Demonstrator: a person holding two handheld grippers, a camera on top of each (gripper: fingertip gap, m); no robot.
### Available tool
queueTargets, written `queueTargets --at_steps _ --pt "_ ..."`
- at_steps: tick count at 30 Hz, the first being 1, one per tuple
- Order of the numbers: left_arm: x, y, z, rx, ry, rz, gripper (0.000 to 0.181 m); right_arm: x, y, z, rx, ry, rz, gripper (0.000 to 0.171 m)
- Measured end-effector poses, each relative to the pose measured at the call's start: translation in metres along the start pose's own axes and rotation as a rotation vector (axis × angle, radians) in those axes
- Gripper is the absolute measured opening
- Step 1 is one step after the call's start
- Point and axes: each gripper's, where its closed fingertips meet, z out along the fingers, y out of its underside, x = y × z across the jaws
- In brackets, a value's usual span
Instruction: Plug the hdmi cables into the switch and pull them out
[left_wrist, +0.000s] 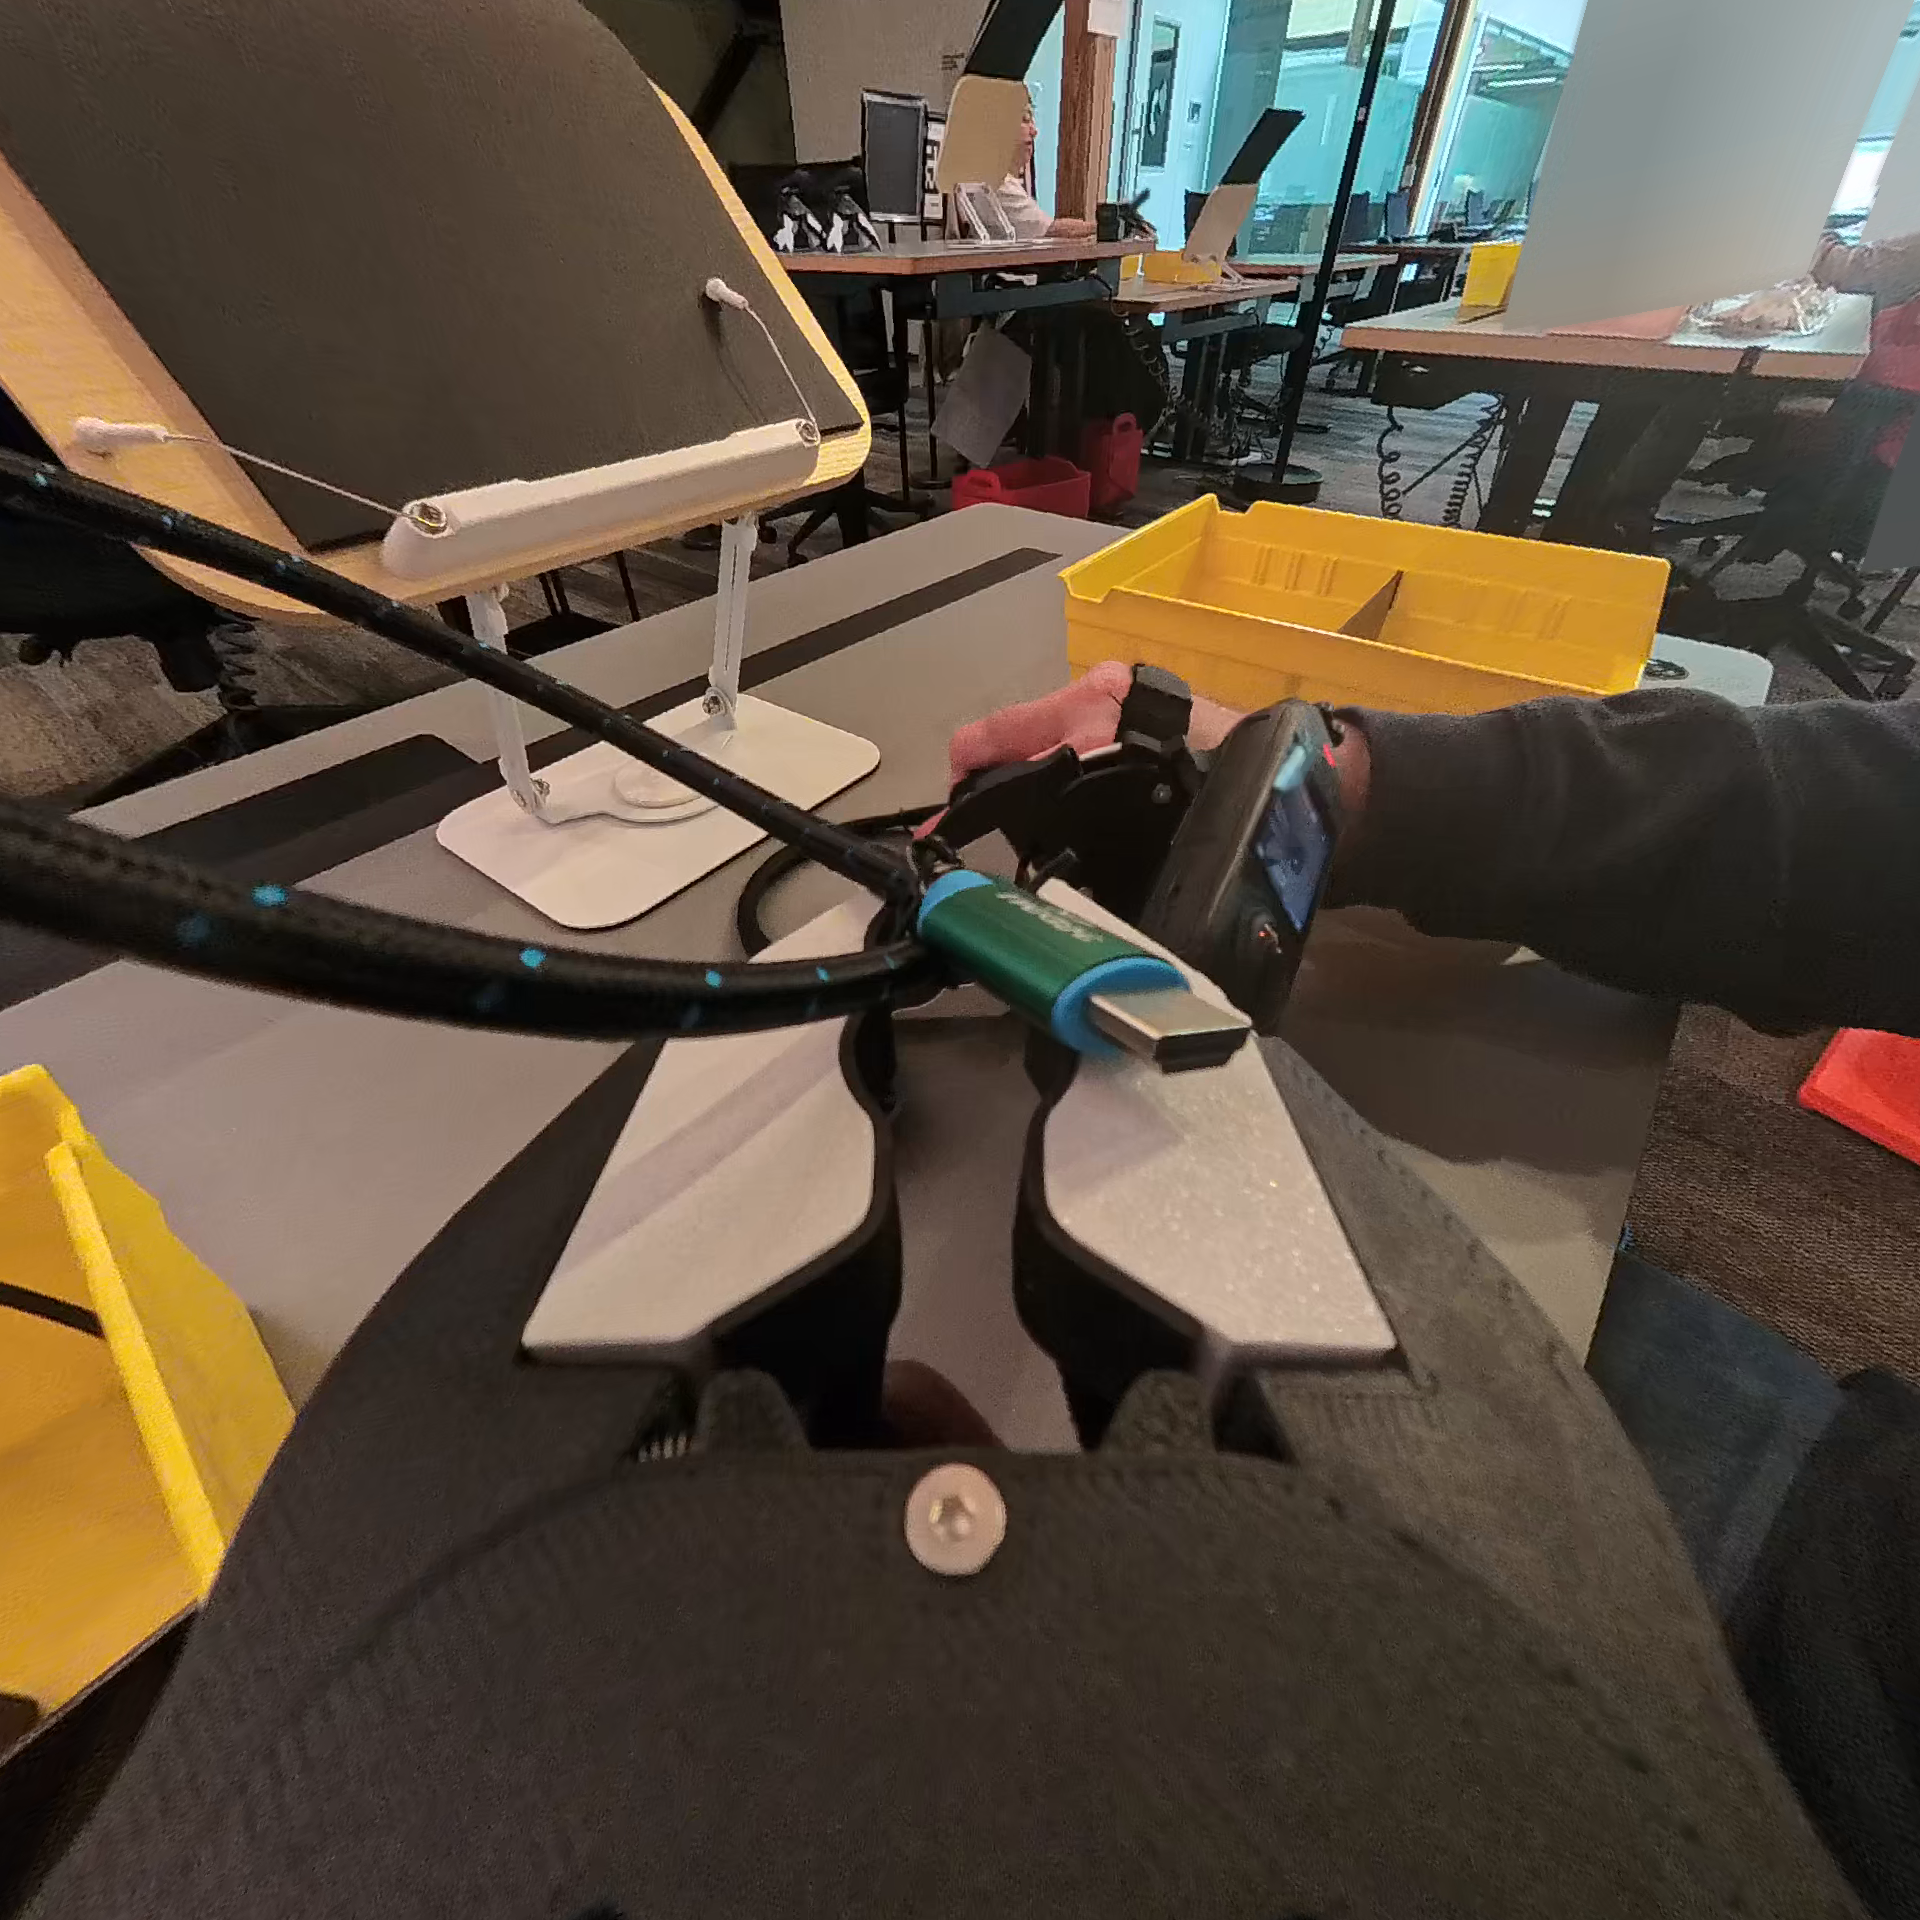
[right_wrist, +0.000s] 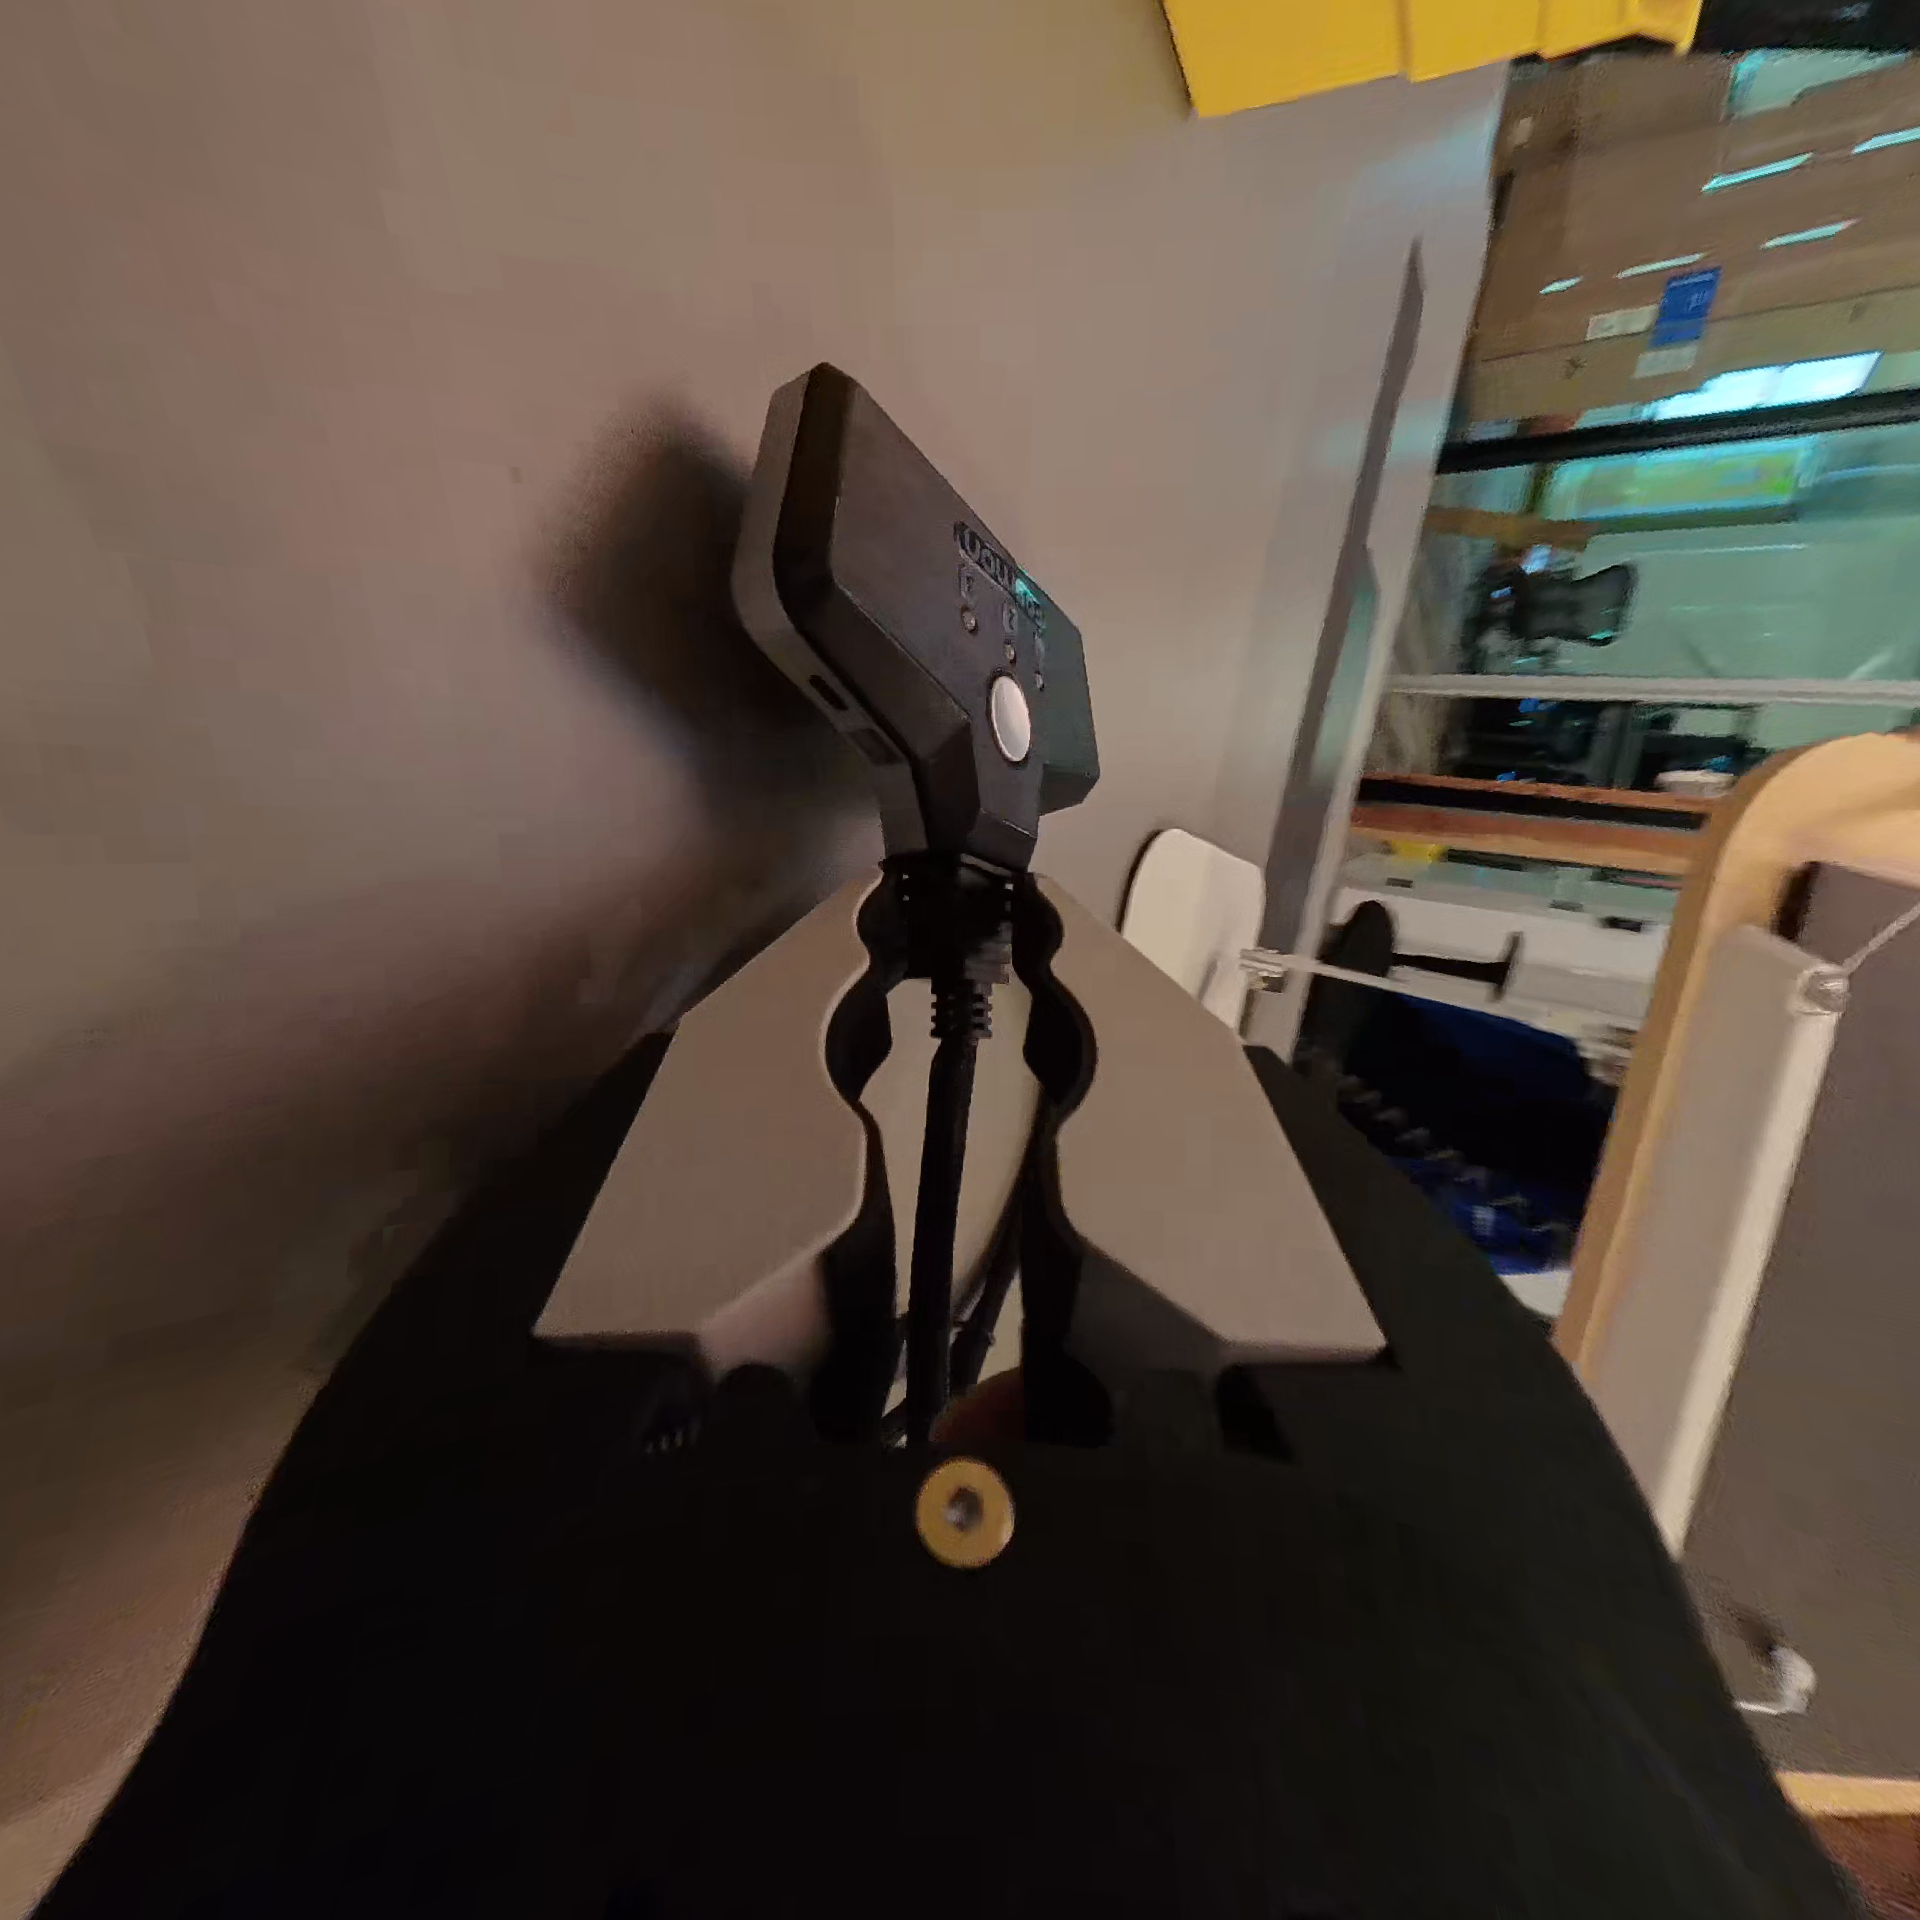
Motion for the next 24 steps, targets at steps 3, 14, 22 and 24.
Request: queueTargets --at_steps 3,14,22,24 --pt "-0.001 0.000 0.000 0.002 -0.001 0.000 0.020 0.003 -0.007 -0.009 0.061 -0.173 0.188 0.018" --pt "-0.002 -0.010 -0.005 0.027 -0.006 0.004 0.020 -0.015 -0.006 -0.109 0.041 -1.266 0.492 0.018" --pt "0.000 -0.012 -0.007 0.031 0.003 0.000 0.020 -0.027 -0.003 -0.093 -0.013 -1.543 0.614 0.018" --pt "-0.001 -0.012 -0.007 0.031 0.002 -0.004 0.020 -0.021 -0.005 -0.078 0.015 -1.496 0.677 0.017"
